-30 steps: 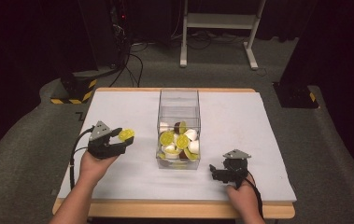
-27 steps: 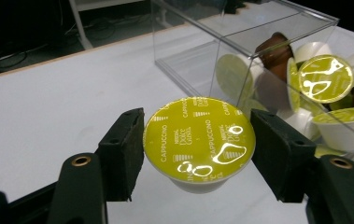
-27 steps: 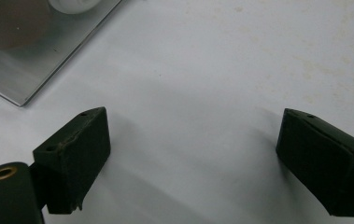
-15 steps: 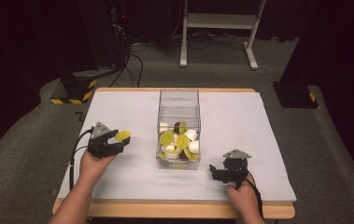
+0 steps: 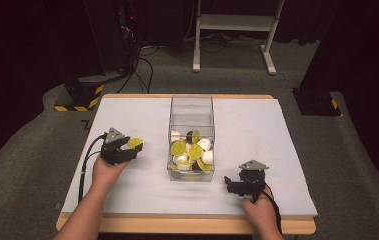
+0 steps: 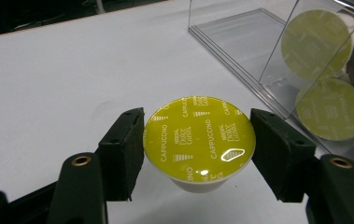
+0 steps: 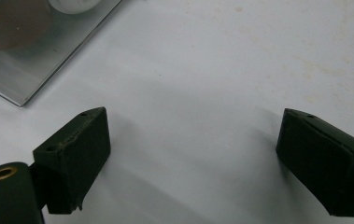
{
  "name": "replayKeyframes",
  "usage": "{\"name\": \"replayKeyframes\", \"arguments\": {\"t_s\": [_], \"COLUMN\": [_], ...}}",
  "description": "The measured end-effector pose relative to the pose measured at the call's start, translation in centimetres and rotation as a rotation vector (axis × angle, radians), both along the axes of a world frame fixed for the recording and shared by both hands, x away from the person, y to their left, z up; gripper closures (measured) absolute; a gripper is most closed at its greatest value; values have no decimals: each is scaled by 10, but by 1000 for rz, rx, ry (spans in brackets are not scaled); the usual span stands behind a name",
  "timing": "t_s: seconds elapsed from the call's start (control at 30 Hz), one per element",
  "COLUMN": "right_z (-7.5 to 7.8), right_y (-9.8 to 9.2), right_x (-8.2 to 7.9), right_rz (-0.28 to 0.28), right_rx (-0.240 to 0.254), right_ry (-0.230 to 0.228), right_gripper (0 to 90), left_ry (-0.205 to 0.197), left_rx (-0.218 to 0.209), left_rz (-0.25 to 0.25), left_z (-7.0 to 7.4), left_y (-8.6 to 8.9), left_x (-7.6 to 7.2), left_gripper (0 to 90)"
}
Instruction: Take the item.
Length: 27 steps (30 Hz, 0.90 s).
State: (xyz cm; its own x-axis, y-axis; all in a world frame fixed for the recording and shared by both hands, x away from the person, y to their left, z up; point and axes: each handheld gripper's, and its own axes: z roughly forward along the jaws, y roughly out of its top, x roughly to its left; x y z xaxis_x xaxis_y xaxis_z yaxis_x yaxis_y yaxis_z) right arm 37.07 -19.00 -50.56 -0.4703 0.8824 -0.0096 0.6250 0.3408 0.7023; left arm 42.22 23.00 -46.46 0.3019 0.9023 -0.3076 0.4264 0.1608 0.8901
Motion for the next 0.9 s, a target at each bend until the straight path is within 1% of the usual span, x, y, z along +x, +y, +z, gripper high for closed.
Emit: {"name": "replayKeyframes", "arguments": {"t_s": [0.1,0.17,0.2,0.27,0.3,0.37,0.43,0.5,0.57,0.67,0.7,0.73,0.8,0.83,0.87,0.9], "right_z": [0,0,0,0,0,0,0,0,0,0,0,0,0,0,0,0], "right_y": [0,0,0,0,0,0,0,0,0,0,0,0,0,0,0,0], "right_x": [0,0,0,0,0,0,0,0,0,0,0,0,0,0,0,0], "right_rz": [0,1,0,0,0,1,0,1,0,1,1,0,0,0,0,0], "right_rx": [0,0,0,0,0,0,0,0,0,0,0,0,0,0,0,0], "right_ry": [0,1,0,0,0,1,0,1,0,1,1,0,0,0,0,0], "right_gripper": [100,100,100,100,100,100,100,100,100,100,100,100,100,100,100,100], "left_ry": [12,17,16,27,22,32,37,42,51,61,61,56,62,58,62,64], "left_rx": [19,28,28,44,36,37,53,46,56,57,57,46,62,54,62,61], "left_rz": [3,3,11,6,14,14,14,23,24,27,29,35,31,40,34,37], "left_z": [-4,-7,-10,-13,-14,-17,-20,-22,-25,-27,-28,-29,-31,-32,-33,-34], "left_y": [-3,-4,-6,-7,-8,-8,-9,-11,-11,-12,-13,-14,-15,-16,-16,-17], "left_x": [6,10,13,16,17,20,21,22,23,25,26,27,27,28,28,29], "left_gripper": [381,381,381,381,381,381,381,381,381,381,381,381,381,381,381,380]}}
